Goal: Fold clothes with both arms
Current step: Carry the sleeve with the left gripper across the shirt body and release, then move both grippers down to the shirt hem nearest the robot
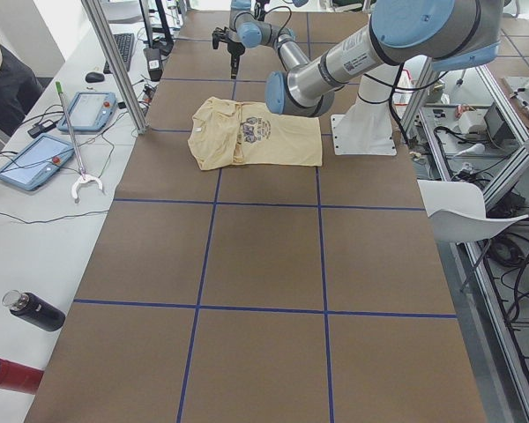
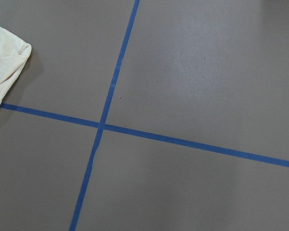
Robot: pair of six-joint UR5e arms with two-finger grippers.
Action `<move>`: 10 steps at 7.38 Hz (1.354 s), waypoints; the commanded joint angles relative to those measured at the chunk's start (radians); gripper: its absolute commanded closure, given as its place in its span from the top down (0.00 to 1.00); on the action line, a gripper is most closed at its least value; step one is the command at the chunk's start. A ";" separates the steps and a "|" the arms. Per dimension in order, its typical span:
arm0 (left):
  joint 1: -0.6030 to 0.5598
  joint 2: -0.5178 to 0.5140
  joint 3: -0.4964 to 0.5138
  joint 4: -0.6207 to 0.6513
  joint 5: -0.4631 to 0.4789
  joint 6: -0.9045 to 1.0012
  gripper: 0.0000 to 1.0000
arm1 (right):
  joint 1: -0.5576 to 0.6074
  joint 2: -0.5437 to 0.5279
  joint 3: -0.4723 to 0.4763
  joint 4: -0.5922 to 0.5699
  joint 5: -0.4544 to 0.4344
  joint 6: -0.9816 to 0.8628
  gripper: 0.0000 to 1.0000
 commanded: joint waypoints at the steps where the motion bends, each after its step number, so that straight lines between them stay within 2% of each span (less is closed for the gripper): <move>1: 0.001 0.030 -0.048 -0.003 -0.001 0.094 1.00 | -0.001 0.028 0.002 -0.005 -0.002 0.032 1.00; 2: -0.002 0.155 -0.203 0.001 -0.001 0.169 1.00 | -0.001 0.057 0.005 -0.009 0.000 0.097 1.00; 3: -0.002 0.333 -0.422 0.017 -0.001 0.217 1.00 | -0.033 0.068 0.018 -0.011 -0.003 0.174 1.00; 4: -0.004 0.479 -0.617 0.090 -0.001 0.274 1.00 | -0.089 0.078 0.045 -0.011 -0.017 0.272 1.00; 5: -0.005 0.603 -0.778 0.167 0.002 0.318 1.00 | -0.169 0.085 0.088 -0.012 -0.065 0.376 1.00; 7: 0.001 0.885 -1.082 0.139 0.006 0.351 1.00 | -0.402 0.084 0.171 -0.028 -0.254 0.588 1.00; 8: 0.007 1.040 -1.178 0.051 0.006 0.342 1.00 | -0.544 0.085 0.252 -0.145 -0.375 0.674 1.00; 9: 0.027 1.149 -1.195 -0.079 0.009 0.293 1.00 | -0.703 0.107 0.324 -0.287 -0.516 0.767 1.00; 10: 0.138 1.243 -1.195 -0.199 0.104 0.167 1.00 | -0.848 0.111 0.328 -0.302 -0.651 0.897 1.00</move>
